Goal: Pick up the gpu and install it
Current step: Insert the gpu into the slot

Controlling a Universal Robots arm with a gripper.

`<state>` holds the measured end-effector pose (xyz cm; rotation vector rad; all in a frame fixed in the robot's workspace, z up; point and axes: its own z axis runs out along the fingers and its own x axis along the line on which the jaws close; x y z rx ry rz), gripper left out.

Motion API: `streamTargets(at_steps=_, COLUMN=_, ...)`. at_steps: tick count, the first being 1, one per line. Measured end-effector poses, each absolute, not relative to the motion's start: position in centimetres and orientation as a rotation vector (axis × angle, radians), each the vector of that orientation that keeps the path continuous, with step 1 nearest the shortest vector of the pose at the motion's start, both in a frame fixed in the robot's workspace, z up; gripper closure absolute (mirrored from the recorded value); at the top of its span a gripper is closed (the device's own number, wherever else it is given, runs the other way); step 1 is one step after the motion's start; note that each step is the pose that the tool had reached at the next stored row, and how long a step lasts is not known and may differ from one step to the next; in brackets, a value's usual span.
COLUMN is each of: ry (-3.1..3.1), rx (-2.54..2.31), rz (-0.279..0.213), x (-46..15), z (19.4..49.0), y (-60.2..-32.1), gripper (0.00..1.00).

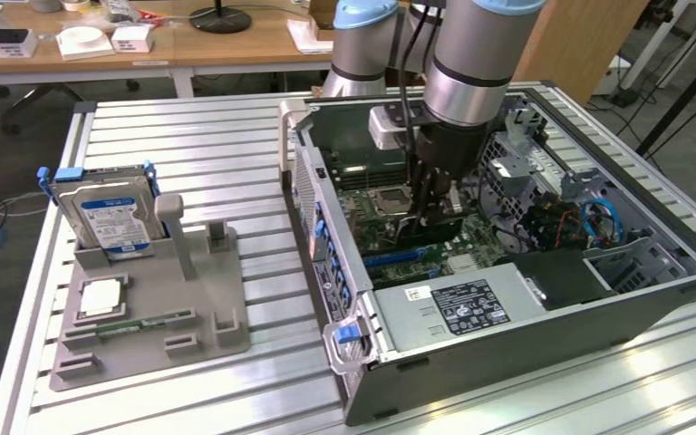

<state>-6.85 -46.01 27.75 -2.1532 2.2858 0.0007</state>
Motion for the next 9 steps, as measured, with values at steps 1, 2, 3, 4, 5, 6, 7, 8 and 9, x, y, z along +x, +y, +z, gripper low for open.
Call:
streamTargets(at_steps=1, ry=2.286, rx=-2.153, rz=0.001, x=-6.91, z=27.73, y=-46.01, gripper=0.74)
streamTargets(at_steps=2, ry=2.286, rx=-2.153, rz=0.001, x=-6.97, z=27.7, y=-46.01, gripper=0.74)
streamTargets(at_steps=3, ry=2.286, rx=-2.153, rz=0.001, x=-7.03, z=27.68, y=-46.01, gripper=0.74)
streamTargets(at_steps=4, ry=2.286, rx=-2.153, rz=0.001, x=-7.09, z=27.66, y=-46.01, gripper=0.74)
streamTargets(at_steps=5, ry=2.286, rx=-2.153, rz=0.001, x=-7.16, z=27.64, y=-46.01, gripper=0.74)
streamTargets(at_steps=6, ry=2.286, rx=-2.153, rz=0.001, x=-7.22, z=27.62, y=-46.01, gripper=0.74)
streamTargets(at_steps=7, ry=2.286, rx=-2.153, rz=0.001, x=-7.29, z=27.59, y=-46.01, gripper=0.74)
streamTargets(at_steps=8, ry=2.286, rx=-2.153, rz=0.001, x=-7.35, z=27.57, y=-46.01, gripper=0.74)
streamTargets(at_steps=9, ry=2.286, rx=-2.153, rz=0.001, x=-7.42, z=27.55, y=-46.01, gripper=0.74)
